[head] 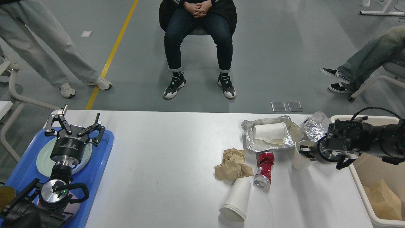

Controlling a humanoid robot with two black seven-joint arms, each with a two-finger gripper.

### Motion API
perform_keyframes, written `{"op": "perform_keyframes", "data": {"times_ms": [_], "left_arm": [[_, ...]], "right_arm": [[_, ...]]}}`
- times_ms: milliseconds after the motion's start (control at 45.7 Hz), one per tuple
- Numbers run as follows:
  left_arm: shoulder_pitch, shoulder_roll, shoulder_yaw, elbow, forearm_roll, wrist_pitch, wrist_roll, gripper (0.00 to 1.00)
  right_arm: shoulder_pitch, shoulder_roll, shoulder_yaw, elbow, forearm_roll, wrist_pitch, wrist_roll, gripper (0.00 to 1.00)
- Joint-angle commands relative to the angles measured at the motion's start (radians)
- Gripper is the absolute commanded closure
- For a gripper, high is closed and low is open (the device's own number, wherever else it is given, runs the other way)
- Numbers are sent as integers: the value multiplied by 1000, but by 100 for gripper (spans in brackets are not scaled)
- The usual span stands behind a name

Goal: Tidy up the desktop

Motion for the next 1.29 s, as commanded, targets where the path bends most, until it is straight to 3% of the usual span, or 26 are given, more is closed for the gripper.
{"op": "perform_keyframes", "data": {"times_ms": [0,241,438,503,678,788,875,1007,1269], "left_arm": [[-1,0,0,0,0,-1,0,4],[1,0,0,0,0,0,0,4],[-1,0,0,0,0,0,0,4],[-1,0,0,0,0,-1,0,4],[-1,0,1,0,0,0,0,4],[1,0,0,0,0,0,-1,4],[1,0,0,0,0,0,-1,4],[1,0,1,0,0,-1,-1,4],[1,0,0,0,0,0,-1,4]], "right_arm": [[25,-20,0,32,11,25,0,100],[323,-188,-49,288,24,207,-3,100],[614,-255,-227,467,44,249,3,100],[679,-261,-287,510,47,246,23,100],[727,-264,-426,521,61,249,167,100],[728,-279,-489,507,60,238,196,100],[673,-371,-505,436,47,227,189,100],[425,-466,-441,192,46,218,189,100],[-172,-483,-20,-258,44,218,187,100]]}}
